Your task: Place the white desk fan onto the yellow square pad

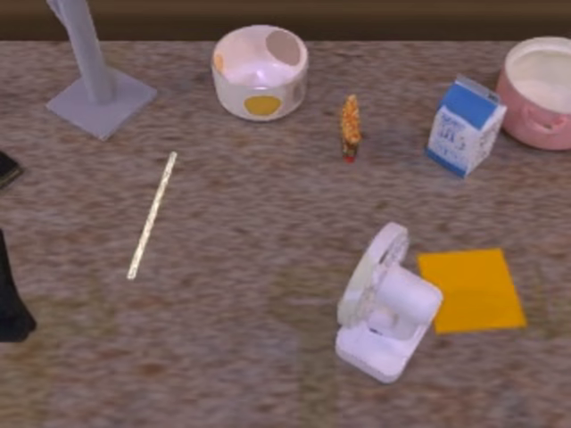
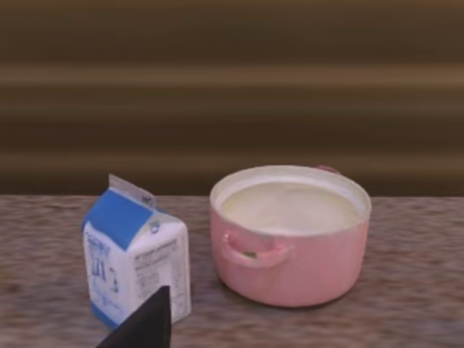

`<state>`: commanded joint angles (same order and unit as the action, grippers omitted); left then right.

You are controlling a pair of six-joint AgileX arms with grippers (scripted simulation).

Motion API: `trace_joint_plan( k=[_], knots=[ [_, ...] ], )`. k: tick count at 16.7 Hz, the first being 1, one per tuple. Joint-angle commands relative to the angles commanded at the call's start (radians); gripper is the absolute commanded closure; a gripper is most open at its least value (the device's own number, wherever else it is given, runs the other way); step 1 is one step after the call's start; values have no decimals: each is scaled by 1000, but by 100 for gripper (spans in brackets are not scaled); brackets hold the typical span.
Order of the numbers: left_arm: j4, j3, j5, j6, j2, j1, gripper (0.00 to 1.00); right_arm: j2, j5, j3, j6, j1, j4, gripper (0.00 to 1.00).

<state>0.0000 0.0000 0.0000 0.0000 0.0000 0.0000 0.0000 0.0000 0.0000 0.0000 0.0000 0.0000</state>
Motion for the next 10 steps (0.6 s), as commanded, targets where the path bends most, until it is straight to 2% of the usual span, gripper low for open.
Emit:
trace_joint_plan(
  k=[5, 10],
  knots=[
    [0, 0, 0, 0, 0, 0, 0, 62, 0, 58, 47, 29, -60, 0],
    [0, 0, 0, 0, 0, 0, 0, 372, 5, 346, 265, 147, -320, 0]
  ],
)
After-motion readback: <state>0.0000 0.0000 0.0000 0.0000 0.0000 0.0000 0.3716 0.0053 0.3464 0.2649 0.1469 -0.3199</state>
